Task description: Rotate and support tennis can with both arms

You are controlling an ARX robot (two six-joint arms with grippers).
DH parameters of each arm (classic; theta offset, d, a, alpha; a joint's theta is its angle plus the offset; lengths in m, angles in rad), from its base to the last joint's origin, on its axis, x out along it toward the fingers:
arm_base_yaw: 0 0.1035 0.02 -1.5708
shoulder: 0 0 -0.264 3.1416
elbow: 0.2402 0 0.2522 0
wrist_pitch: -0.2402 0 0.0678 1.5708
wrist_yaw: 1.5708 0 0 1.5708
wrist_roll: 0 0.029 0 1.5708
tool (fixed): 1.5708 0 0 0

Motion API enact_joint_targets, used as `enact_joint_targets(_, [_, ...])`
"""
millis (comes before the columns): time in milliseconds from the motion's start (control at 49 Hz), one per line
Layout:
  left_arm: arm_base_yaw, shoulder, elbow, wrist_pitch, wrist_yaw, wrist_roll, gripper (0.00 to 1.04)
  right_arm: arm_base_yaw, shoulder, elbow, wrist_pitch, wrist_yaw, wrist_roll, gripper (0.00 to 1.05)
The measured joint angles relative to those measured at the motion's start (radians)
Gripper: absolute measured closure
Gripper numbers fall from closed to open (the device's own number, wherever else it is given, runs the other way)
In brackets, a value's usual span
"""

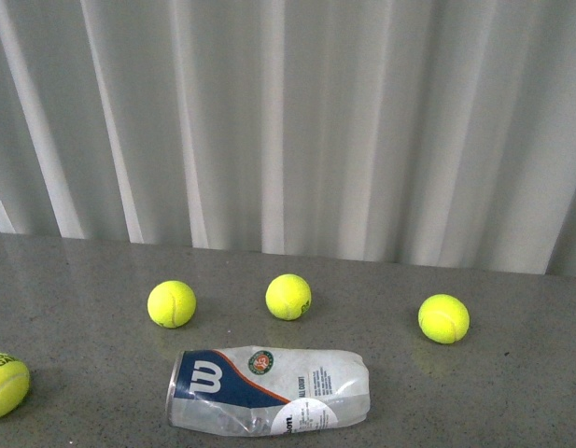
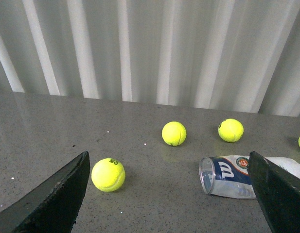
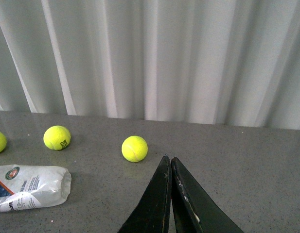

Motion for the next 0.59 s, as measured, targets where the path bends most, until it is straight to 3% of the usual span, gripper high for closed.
enact_joint_targets(286, [0.0,0.0,0.0,0.0,0.0,0.0,0.07,0.0,-0.066,0.0,-0.067,0.0,0.0,1.01])
enact_joint_targets(388, [0.0,0.0,0.0,0.0,0.0,0.0,0.07,0.0,-0.208,0.001,-0.236,-0.002,0.0,1.01])
enact_joint_targets(592, [0.0,-0.001,0.0,0.0,0.0,0.0,0.07,0.0,-0.234,0.001,-0.241,-0.002,0.0,1.01])
